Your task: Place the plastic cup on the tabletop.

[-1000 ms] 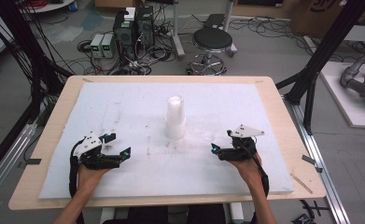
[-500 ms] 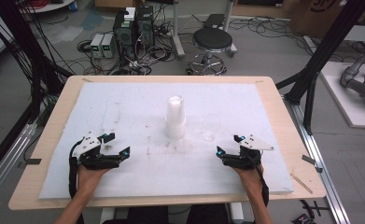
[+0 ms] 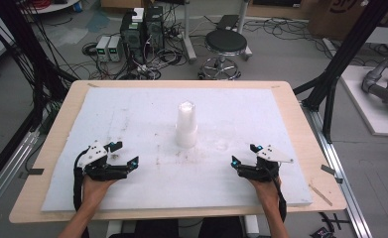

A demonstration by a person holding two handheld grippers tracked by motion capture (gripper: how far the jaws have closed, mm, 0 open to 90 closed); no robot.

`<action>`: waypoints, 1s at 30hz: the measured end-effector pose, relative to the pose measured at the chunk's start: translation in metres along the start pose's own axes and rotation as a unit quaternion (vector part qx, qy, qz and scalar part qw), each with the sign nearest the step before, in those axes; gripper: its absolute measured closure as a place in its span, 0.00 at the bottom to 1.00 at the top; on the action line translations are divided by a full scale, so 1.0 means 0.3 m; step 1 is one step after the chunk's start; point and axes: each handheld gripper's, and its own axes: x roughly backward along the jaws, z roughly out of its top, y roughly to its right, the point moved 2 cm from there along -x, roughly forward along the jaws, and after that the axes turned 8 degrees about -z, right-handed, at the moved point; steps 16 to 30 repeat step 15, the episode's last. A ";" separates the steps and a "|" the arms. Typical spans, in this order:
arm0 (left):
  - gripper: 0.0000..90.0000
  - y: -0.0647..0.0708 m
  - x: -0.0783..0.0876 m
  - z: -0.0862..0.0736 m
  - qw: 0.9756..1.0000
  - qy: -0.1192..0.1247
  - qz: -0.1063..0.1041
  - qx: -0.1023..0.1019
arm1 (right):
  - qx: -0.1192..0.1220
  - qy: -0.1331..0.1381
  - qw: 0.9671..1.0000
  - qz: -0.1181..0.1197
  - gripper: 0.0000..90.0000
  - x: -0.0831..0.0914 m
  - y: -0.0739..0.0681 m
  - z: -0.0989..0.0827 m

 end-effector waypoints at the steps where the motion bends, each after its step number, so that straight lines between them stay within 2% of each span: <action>1: 0.12 -0.001 0.000 0.000 1.000 -0.001 0.000 -0.001 | -0.001 0.000 1.000 -0.001 0.18 0.000 0.000 0.000; 8: 0.12 -0.001 0.000 0.000 1.000 -0.001 0.000 -0.001 | -0.009 -0.002 1.000 0.002 0.18 0.002 0.006 -0.002; 13: 0.12 -0.001 0.001 0.000 1.000 0.001 -0.001 -0.001 | -0.007 0.006 1.000 0.001 0.18 0.005 0.007 -0.003; 30: 0.12 0.000 0.001 0.000 1.000 0.002 -0.002 -0.003 | -0.005 0.006 1.000 0.001 0.18 0.005 0.006 -0.003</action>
